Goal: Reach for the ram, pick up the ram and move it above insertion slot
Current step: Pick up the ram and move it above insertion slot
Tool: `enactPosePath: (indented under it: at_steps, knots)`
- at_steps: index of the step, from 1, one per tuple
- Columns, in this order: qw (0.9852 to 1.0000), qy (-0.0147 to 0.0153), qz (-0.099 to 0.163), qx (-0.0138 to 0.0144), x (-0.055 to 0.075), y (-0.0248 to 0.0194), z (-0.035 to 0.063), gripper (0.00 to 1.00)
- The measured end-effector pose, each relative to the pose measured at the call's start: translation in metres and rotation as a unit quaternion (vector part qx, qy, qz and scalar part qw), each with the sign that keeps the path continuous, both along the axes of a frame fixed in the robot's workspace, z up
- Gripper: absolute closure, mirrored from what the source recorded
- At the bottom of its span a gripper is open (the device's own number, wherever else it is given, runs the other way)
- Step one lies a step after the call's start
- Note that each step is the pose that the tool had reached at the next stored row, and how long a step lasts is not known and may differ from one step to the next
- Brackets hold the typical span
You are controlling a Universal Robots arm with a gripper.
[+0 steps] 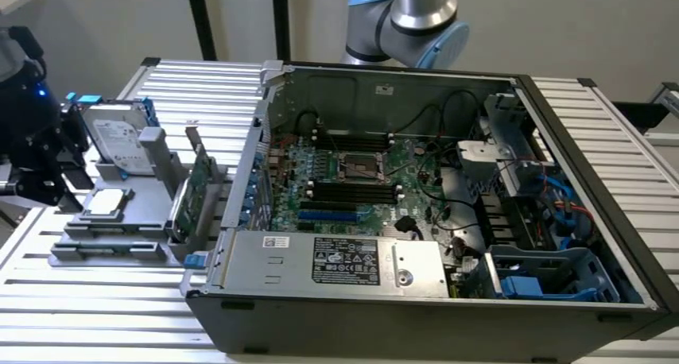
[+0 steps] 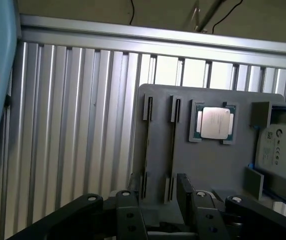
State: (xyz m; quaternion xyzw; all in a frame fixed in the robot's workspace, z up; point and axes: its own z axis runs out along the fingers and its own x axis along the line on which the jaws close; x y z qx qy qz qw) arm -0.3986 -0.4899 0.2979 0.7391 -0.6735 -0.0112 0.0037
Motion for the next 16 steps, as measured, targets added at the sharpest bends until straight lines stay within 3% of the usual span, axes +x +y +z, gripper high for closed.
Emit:
enactPosePath:
  at_steps: [16]
  knots:
    - [1.0,0.0,0.008,0.0,0.0,-0.0029,-0.029,0.58]
